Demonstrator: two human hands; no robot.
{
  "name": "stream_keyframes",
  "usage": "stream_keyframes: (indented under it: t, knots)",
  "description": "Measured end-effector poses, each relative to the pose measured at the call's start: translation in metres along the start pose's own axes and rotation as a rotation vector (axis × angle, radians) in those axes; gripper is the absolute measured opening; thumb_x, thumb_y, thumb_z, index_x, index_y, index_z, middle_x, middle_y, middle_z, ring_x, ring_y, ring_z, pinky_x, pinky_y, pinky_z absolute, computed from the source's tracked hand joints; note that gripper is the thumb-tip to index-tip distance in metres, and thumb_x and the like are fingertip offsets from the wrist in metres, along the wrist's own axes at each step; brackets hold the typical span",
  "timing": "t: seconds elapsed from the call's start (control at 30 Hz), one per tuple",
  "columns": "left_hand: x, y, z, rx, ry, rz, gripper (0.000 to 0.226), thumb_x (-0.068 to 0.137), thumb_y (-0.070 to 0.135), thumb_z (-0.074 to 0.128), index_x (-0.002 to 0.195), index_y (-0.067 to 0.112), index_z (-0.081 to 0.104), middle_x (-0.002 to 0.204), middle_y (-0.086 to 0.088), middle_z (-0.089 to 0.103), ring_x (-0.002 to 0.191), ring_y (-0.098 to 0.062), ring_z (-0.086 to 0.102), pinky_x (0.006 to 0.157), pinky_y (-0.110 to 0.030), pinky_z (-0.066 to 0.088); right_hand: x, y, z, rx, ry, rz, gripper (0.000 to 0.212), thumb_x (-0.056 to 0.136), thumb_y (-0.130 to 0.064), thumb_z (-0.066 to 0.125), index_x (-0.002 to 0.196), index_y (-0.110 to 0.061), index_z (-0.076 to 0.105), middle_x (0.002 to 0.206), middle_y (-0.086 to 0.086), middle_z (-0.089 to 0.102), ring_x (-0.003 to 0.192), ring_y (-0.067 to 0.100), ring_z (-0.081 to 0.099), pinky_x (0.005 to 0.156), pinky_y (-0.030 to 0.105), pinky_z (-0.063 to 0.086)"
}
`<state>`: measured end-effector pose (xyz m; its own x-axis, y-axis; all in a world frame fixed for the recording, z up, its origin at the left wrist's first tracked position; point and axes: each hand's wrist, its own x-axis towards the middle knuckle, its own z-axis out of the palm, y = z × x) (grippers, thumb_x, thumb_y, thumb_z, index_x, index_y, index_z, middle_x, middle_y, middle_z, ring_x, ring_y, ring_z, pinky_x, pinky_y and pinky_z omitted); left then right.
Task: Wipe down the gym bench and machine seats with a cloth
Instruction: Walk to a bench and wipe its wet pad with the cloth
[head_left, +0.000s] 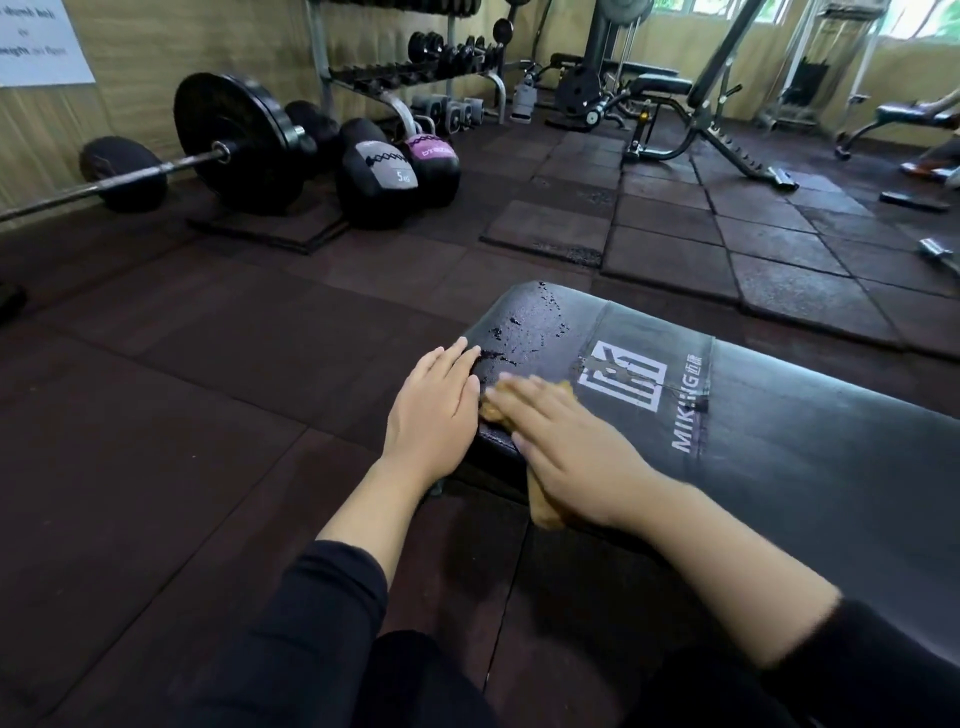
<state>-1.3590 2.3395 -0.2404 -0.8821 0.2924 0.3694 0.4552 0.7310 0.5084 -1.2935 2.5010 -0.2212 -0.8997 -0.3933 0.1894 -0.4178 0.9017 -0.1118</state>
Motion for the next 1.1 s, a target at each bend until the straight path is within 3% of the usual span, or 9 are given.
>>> stream_keyframes:
  t: [0.07, 0.17, 0.3, 0.43, 0.67, 0.9, 0.97, 1.03, 1.1]
  knots:
    - [0.0, -0.002, 0.001, -0.005, -0.009, -0.018, 0.044, 0.105, 0.02, 0.032, 0.148, 0.014, 0.038, 0.157, 0.003, 0.028, 0.144, -0.012, 0.019, 0.109, -0.007, -0.001, -0.022, 0.005, -0.008, 0.051, -0.016, -0.047, 0.055, 0.094, -0.037, 0.019, 0.146, -0.024, 0.03, 0.154, -0.007, 0.025, 0.141, 0.011, 0.021, 0.115, 0.016, 0.0]
    - [0.004, -0.002, 0.001, 0.01, -0.073, -0.076, 0.047, 0.104, 0.025, 0.029, 0.151, 0.02, 0.032, 0.16, 0.009, 0.022, 0.145, -0.011, 0.015, 0.116, -0.022, 0.01, -0.03, 0.037, -0.022, 0.139, -0.063, 0.037, 0.051, 0.095, -0.042, 0.023, 0.146, -0.035, 0.027, 0.152, -0.019, 0.02, 0.139, -0.002, 0.017, 0.113, 0.011, 0.003]
    - [0.024, 0.007, -0.003, 0.086, -0.225, -0.202, 0.052, 0.104, 0.034, 0.023, 0.155, 0.025, 0.017, 0.162, 0.011, 0.008, 0.145, -0.012, 0.015, 0.115, -0.031, 0.016, 0.007, 0.09, -0.024, 0.163, -0.082, 0.212, 0.047, 0.1, -0.023, 0.037, 0.143, -0.037, 0.028, 0.153, -0.013, 0.023, 0.142, 0.008, 0.02, 0.114, 0.018, 0.005]
    - [0.05, 0.014, 0.005, 0.131, -0.267, -0.289, 0.054, 0.103, 0.04, 0.022, 0.155, 0.027, 0.015, 0.161, 0.002, 0.015, 0.138, -0.024, 0.031, 0.107, -0.038, 0.029, 0.05, 0.111, -0.013, 0.143, -0.035, 0.292, 0.046, 0.1, -0.02, 0.037, 0.144, -0.032, 0.032, 0.154, -0.009, 0.024, 0.143, 0.012, 0.019, 0.111, 0.021, 0.002]
    - [0.053, 0.009, 0.013, 0.116, -0.173, -0.321, 0.051, 0.101, 0.044, 0.024, 0.152, 0.034, 0.021, 0.155, 0.01, 0.029, 0.128, -0.021, 0.042, 0.099, -0.036, 0.035, 0.058, 0.11, -0.012, 0.156, -0.026, 0.132, 0.042, 0.102, -0.027, 0.032, 0.142, -0.038, 0.032, 0.153, -0.016, 0.023, 0.143, 0.007, 0.015, 0.112, 0.016, 0.002]
    - [0.054, 0.006, 0.014, 0.095, -0.126, -0.331, 0.05, 0.1, 0.047, 0.025, 0.15, 0.039, 0.024, 0.152, 0.018, 0.03, 0.13, -0.015, 0.042, 0.096, -0.034, 0.036, 0.156, 0.12, 0.001, 0.209, -0.079, 0.039, 0.04, 0.102, -0.024, 0.032, 0.142, -0.028, 0.038, 0.152, -0.006, 0.03, 0.14, 0.01, 0.024, 0.117, 0.032, 0.014]
    - [0.053, 0.006, 0.013, 0.092, -0.126, -0.334, 0.049, 0.1, 0.048, 0.025, 0.149, 0.041, 0.023, 0.152, 0.019, 0.03, 0.13, -0.013, 0.042, 0.095, -0.033, 0.036, 0.178, 0.139, 0.002, 0.224, -0.093, 0.087, 0.039, 0.102, -0.023, 0.032, 0.14, -0.025, 0.041, 0.15, -0.005, 0.033, 0.139, 0.012, 0.027, 0.115, 0.029, 0.016]
    - [0.053, 0.007, 0.012, 0.085, -0.129, -0.337, 0.049, 0.1, 0.048, 0.025, 0.149, 0.042, 0.024, 0.152, 0.02, 0.03, 0.13, -0.012, 0.042, 0.094, -0.032, 0.036, 0.182, 0.16, -0.003, 0.244, -0.109, 0.173, 0.038, 0.102, -0.025, 0.031, 0.137, -0.029, 0.044, 0.138, -0.019, 0.045, 0.129, 0.004, 0.04, 0.112, 0.03, 0.023]
    - [0.052, 0.006, 0.012, 0.077, -0.12, -0.331, 0.049, 0.1, 0.048, 0.026, 0.149, 0.041, 0.025, 0.152, 0.021, 0.03, 0.129, -0.012, 0.043, 0.094, -0.032, 0.036, 0.167, 0.166, -0.013, 0.228, -0.116, 0.28, 0.038, 0.101, -0.029, 0.028, 0.135, -0.034, 0.043, 0.106, -0.039, 0.053, 0.102, -0.008, 0.052, 0.107, 0.032, 0.031]
